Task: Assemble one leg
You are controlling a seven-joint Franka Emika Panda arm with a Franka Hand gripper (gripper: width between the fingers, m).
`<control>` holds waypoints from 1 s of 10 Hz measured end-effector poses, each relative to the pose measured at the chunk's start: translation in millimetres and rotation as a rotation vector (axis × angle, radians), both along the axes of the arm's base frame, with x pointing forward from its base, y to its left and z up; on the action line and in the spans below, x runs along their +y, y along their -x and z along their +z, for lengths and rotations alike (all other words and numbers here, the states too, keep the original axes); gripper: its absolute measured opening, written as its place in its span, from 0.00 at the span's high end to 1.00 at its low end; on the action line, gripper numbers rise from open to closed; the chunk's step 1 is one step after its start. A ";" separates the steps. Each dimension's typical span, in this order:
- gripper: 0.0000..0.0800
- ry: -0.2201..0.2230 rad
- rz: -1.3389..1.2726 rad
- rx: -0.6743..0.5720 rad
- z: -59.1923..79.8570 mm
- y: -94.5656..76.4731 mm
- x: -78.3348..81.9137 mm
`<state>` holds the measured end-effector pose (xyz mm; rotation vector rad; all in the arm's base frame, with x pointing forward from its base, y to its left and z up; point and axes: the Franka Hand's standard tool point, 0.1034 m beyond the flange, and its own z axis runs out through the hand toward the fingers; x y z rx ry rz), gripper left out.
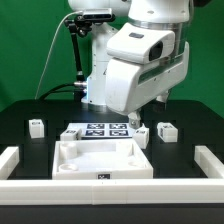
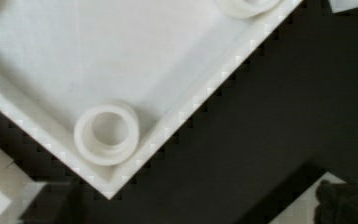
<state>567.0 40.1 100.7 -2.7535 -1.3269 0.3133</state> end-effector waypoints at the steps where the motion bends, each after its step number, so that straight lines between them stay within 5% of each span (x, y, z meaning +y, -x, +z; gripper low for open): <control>1: 0.19 0.000 0.001 0.002 -0.1 -1.2 0.0; 7: 0.19 -0.011 0.018 -0.006 -2.4 0.8 -1.2; 10: 0.19 -0.060 0.166 -0.064 -18.3 32.2 -20.5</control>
Offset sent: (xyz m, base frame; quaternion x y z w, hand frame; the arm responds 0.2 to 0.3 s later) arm 0.0000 0.0000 0.0000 0.0000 0.0000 0.0000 1.0000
